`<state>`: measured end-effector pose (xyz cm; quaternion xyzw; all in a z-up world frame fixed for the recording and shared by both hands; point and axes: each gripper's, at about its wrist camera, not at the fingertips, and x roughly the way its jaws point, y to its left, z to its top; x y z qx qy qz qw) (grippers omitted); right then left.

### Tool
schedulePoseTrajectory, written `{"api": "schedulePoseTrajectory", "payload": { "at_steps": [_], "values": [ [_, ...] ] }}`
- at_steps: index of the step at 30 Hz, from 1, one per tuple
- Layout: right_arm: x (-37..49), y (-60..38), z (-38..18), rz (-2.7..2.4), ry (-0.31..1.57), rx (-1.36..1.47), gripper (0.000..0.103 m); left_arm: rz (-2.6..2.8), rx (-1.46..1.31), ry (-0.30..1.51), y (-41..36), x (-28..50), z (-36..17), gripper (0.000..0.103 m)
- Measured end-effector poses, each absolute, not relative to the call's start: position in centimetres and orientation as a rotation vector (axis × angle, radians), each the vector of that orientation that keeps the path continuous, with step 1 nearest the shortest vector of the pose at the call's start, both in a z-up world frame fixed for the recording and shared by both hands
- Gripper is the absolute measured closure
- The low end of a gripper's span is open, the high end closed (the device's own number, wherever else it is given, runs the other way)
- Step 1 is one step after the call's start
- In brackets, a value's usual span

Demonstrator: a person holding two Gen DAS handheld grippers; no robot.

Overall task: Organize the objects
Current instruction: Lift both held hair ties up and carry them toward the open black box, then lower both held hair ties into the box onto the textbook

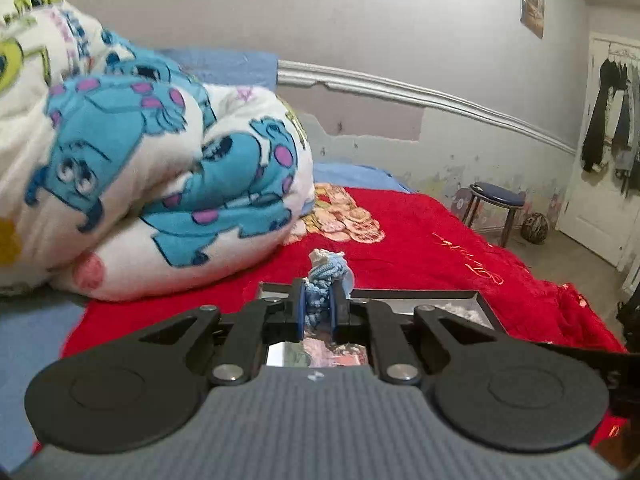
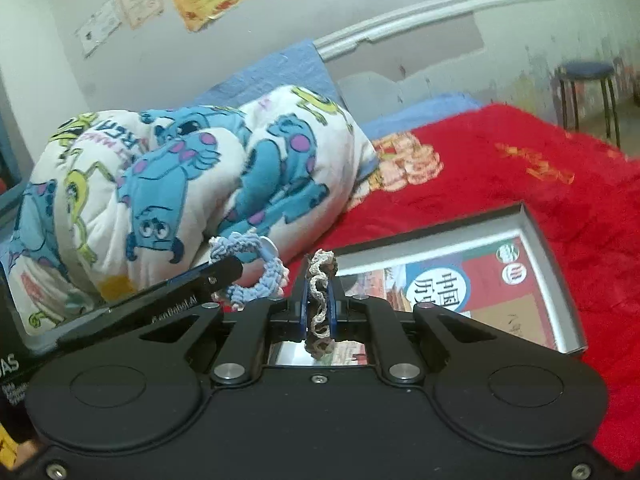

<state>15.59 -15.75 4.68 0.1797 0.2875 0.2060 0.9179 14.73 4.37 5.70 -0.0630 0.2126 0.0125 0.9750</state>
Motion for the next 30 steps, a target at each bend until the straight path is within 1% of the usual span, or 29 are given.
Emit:
{"api": "schedulePoseTrajectory", "payload": {
  "at_steps": [3,9,18,23,30],
  "values": [
    [17.8,-16.1,3.2,0.414,0.624,0.392,0.093,0.021,-0.109,0.446,4.3,15.4,4.2,0.089],
    [20.2,-17.4,1.0,0.41,0.606,0.45,0.093,0.019,-0.129,0.501,4.7,16.5,1.5,0.089],
    [22.6,-20.0,-2.8,0.363,0.676,0.594,0.093,0.023,-0.151,0.517,5.2,17.2,-0.2,0.088],
    [22.4,-19.2,-3.4,0.383,0.691,0.597,0.093,0.021,-0.14,0.547,4.8,17.4,-1.3,0.088],
    [21.7,-18.0,-3.5,0.402,0.7,0.558,0.093,0.021,-0.13,0.542,4.3,17.1,-1.5,0.088]
  ]
}}
